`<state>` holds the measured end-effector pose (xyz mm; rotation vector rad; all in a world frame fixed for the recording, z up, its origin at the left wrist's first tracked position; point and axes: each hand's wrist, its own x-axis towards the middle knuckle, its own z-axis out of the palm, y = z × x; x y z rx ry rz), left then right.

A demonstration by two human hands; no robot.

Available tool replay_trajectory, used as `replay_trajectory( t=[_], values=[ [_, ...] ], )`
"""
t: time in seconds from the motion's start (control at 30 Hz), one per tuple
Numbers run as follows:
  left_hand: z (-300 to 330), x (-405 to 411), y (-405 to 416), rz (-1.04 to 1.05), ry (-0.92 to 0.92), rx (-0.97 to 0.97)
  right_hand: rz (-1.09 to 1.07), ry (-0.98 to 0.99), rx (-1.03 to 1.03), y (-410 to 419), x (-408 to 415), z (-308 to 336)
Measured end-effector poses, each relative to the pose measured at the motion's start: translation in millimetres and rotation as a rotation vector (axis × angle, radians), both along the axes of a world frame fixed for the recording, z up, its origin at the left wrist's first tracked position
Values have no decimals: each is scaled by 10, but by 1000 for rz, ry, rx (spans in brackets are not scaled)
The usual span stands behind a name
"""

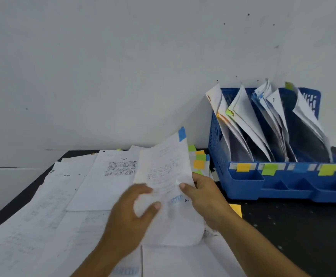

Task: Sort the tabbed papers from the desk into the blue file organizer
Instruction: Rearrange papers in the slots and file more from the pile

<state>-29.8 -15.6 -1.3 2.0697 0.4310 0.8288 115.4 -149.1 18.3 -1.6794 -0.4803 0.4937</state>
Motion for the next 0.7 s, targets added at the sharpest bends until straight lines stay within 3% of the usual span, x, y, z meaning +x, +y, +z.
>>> replay_trajectory(
  t=[0.07, 0.13, 0.2, 0.3, 0.5, 0.7],
  values=[
    [119, 49, 151, 203, 48, -75, 51, 23, 20, -75, 25, 118],
    [255, 82, 296, 273, 96, -312, 112, 68, 77, -156, 39, 262],
    [362, 104, 405, 220, 75, -567, 168, 116, 128, -243, 52, 390],
    [523, 141, 460, 21, 33, -760, 202, 191, 181, -415, 63, 568],
    [805, 329, 188, -222, 36, -696, 19, 41, 258, -815, 142, 857],
    [1071, 636, -141, -316, 9, -637, -122, -131, 103, -1318, 281, 1143]
  ],
)
